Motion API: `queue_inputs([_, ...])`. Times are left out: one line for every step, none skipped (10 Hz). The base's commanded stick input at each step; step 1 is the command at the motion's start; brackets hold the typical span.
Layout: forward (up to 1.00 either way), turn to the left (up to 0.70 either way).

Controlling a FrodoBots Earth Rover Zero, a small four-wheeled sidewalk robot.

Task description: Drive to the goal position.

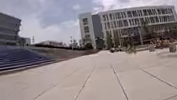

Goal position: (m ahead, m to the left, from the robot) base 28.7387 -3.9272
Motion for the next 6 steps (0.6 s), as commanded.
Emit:
queue_inputs([0.99,0.06])
queue_inputs([0.99,0.06])
queue_inputs([0.99,0.06])
queue_inputs([0.99,0.06])
queue_inputs([0.99,0.06])
queue_inputs([0.99,0.06])
